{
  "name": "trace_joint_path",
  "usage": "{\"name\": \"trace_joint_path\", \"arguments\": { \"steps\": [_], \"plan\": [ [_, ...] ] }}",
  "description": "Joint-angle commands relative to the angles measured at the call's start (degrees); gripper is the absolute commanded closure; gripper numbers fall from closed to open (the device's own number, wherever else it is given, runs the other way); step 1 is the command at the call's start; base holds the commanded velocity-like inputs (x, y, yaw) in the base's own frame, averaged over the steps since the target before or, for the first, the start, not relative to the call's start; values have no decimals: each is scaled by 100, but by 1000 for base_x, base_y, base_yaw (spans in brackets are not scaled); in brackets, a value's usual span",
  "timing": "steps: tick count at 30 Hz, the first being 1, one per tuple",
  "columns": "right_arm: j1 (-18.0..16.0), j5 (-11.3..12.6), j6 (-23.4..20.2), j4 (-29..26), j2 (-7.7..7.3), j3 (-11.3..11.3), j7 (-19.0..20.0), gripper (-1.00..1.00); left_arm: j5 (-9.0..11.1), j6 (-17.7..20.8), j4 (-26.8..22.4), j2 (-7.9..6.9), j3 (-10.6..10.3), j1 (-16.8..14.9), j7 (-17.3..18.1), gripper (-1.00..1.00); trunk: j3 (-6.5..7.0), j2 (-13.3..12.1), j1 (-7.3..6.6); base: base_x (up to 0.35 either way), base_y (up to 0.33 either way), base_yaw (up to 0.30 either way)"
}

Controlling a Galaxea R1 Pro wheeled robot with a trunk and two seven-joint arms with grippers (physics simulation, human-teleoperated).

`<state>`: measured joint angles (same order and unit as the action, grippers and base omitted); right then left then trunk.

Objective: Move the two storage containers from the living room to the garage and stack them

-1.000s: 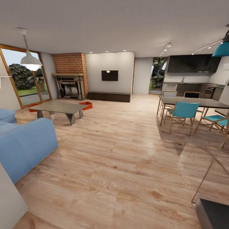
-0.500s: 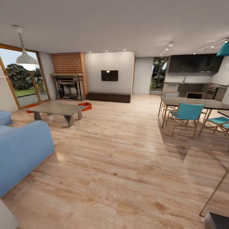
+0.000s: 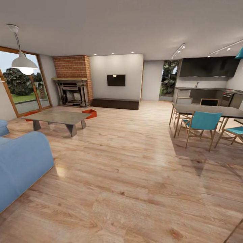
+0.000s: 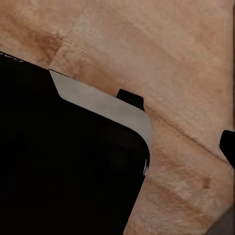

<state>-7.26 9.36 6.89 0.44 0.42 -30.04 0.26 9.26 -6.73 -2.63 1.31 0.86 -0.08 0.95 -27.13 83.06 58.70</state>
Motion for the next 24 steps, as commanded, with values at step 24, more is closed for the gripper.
{"name": "trace_joint_path", "arguments": {
  "steps": [24],
  "plan": [
    [-4, 72, 18, 8, -7, -54, 1, -100, 41, -12, -1, 1, 6, -1, 10, -100, -5, 2, 3, 321, 0, 0]
  ]
}}
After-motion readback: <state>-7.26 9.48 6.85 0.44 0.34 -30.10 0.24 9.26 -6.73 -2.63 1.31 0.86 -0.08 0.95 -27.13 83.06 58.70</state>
